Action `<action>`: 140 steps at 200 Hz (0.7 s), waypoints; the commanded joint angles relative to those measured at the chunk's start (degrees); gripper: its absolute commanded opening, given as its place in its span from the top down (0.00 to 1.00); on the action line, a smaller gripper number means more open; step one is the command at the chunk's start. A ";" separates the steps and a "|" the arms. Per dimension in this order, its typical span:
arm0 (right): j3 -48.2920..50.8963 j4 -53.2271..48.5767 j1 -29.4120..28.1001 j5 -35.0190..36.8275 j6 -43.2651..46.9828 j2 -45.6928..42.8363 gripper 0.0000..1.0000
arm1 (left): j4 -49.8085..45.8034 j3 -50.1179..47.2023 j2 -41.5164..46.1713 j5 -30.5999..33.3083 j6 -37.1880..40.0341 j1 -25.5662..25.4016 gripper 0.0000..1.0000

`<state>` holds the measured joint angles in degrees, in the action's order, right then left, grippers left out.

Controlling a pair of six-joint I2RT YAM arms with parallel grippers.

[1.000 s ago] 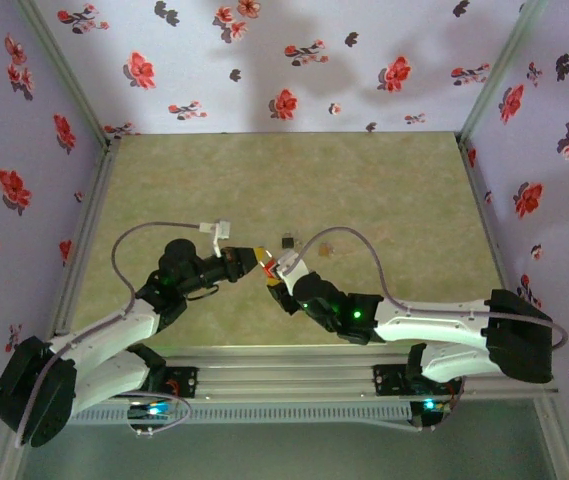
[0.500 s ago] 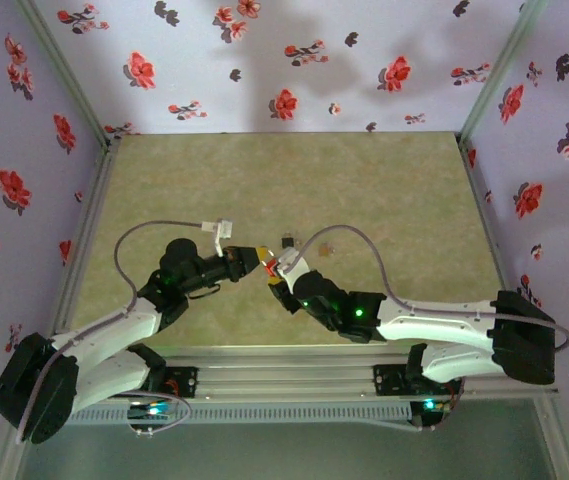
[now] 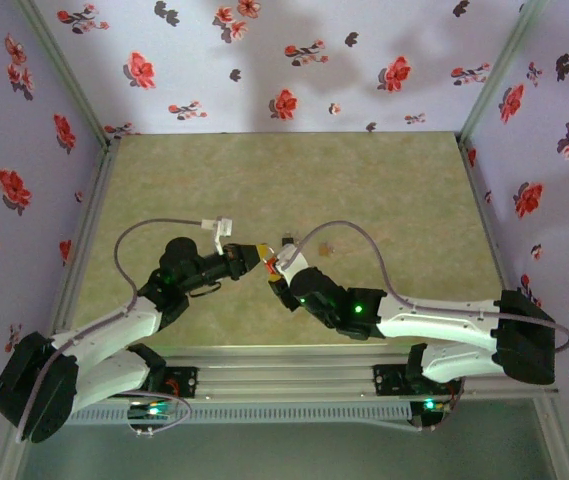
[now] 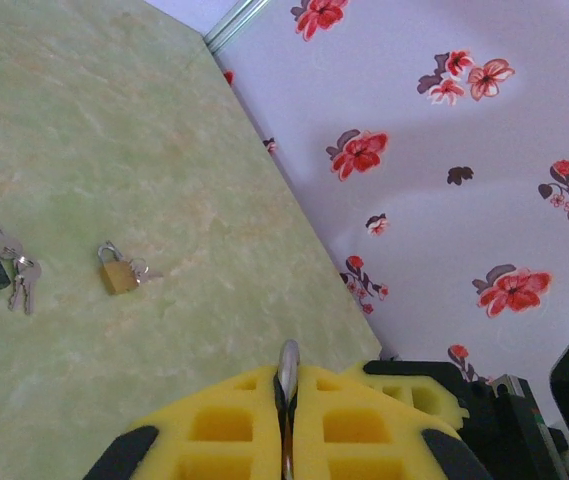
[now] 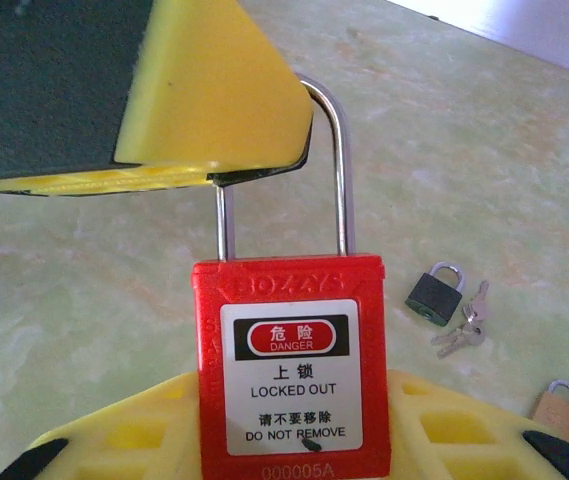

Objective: Lock with the key

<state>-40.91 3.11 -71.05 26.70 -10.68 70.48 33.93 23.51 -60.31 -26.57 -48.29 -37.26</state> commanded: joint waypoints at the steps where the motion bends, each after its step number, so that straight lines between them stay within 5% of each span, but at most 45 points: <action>1: -4.52 7.22 -0.34 0.25 -0.75 -1.31 1.00 | -1.25 0.75 -1.12 -3.19 2.93 -2.03 1.00; 140: -9.40 8.27 -0.26 3.70 -0.07 0.99 1.00 | -1.68 1.61 -1.69 -4.03 3.99 -3.34 1.00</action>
<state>-44.75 0.43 -71.05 29.78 -10.70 71.77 35.62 24.93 -60.69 -24.62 -47.40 -37.56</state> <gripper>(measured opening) 0.369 0.074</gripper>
